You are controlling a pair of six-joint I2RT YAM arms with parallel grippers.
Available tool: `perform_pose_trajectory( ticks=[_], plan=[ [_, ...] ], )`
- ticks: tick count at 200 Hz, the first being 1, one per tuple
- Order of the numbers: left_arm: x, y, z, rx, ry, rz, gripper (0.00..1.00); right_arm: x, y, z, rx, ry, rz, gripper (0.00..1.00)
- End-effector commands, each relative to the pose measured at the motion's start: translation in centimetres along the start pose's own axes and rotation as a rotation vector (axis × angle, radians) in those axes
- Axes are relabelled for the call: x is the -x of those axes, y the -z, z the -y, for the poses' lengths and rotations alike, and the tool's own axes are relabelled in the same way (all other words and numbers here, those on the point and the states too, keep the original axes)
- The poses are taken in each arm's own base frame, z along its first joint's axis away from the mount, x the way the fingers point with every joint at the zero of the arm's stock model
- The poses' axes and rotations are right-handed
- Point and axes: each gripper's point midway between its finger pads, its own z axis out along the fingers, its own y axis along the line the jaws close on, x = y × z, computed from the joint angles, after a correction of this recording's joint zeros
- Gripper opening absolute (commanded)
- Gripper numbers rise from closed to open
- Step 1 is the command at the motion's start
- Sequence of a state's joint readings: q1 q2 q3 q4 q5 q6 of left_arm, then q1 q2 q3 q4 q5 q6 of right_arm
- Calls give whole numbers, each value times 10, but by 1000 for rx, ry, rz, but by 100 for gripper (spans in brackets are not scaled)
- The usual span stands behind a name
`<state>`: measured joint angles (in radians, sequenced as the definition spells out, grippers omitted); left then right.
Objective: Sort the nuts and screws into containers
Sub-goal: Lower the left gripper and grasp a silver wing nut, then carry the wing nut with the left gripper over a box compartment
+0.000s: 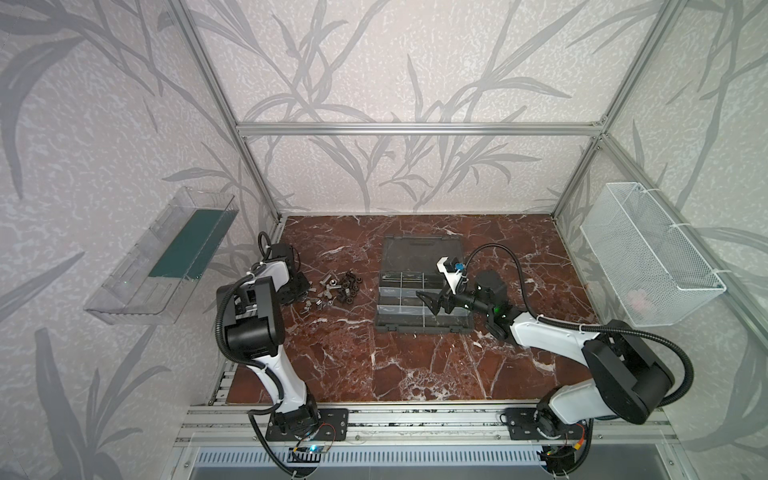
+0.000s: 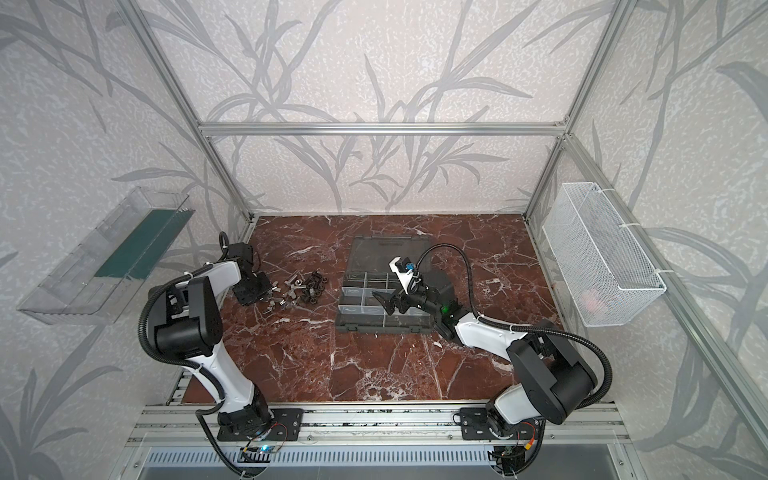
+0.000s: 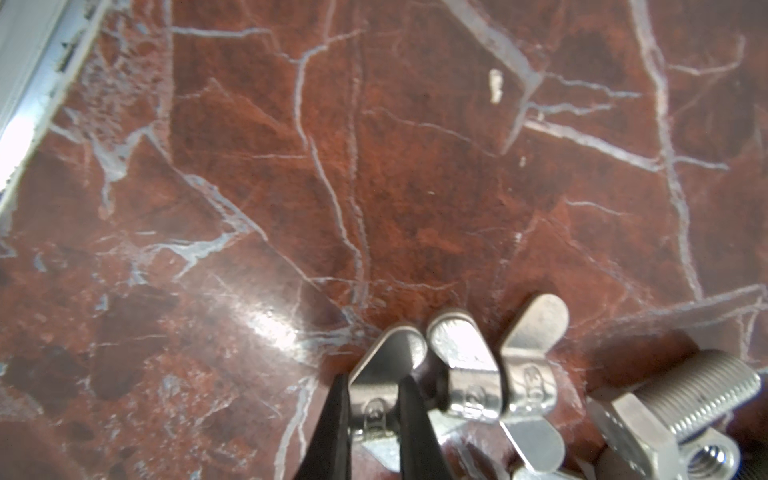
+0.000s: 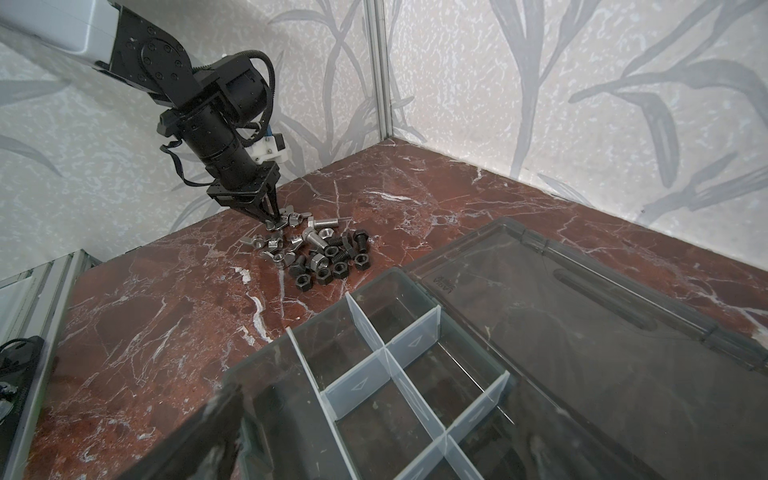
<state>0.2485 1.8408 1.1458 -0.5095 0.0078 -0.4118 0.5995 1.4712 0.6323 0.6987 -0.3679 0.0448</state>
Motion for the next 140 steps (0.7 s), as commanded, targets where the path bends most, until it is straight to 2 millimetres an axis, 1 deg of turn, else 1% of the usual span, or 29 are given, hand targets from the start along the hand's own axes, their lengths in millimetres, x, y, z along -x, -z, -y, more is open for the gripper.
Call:
perform_pose_trajectory(
  ticks=[1,27,58,86,100,118,140],
  plan=[
    [8,24,18,0,-67,57,8,8,4,3,-5,0,32,99],
    [9,44,37,-30,-105,103,8,8,5,4,-7,-13,35,99],
    [12,66,50,-76,-122,150,8,8,7,9,-26,-26,37,99],
    [10,83,69,-147,-139,174,8,17,11,9,-37,-44,56,99],
    [6,94,83,-195,-164,187,8,22,13,12,-62,-61,64,99],
    [-4,107,107,-267,-211,200,8,30,18,14,-86,-95,64,99],
    [-18,124,137,-331,-268,192,8,34,22,7,-98,-85,62,99]
  ],
)
